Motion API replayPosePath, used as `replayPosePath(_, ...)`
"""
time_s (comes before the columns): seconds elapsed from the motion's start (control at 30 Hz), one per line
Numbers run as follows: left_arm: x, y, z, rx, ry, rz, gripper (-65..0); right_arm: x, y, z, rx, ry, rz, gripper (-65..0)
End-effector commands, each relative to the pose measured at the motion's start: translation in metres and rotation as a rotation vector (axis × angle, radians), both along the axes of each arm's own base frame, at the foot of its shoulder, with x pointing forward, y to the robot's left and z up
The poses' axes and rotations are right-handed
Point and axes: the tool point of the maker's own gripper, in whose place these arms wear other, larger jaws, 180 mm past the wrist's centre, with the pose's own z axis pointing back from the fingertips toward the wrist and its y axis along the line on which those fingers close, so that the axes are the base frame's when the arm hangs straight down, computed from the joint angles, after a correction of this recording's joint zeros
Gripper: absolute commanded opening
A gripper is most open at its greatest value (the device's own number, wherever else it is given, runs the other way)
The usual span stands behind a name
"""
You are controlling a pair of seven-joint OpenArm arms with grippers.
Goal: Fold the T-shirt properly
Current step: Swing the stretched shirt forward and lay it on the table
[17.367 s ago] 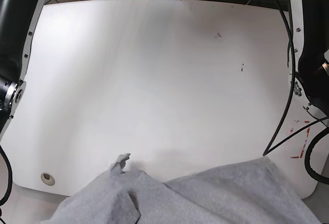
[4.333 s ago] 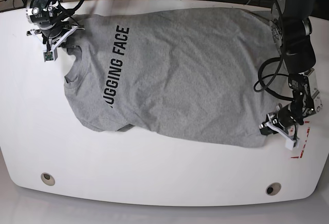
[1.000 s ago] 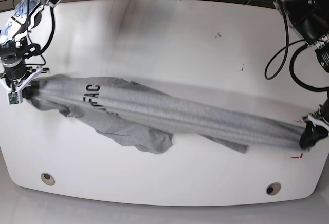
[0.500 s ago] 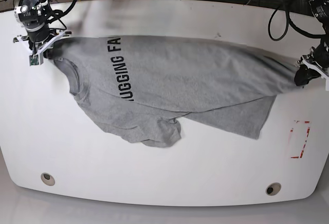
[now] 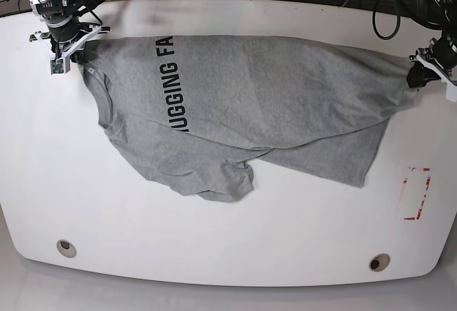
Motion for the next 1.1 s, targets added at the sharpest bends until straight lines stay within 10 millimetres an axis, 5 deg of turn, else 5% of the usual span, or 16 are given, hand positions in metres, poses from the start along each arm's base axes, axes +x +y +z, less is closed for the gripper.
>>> replayPosePath(0.0, 0.006, 0.008, 0.012, 0.044, -0.032, -0.010, -65.0, 0.005, -0.004, 0.010, -0.019, -0.037, 0.007, -64.7)
replayPosePath(1.07, -0.031, 0.035, -0.028, 0.261, 0.180, -0.094, -64.2, 0.006, -0.002, 0.009, -0.016, -0.037, 0.009, -64.8)
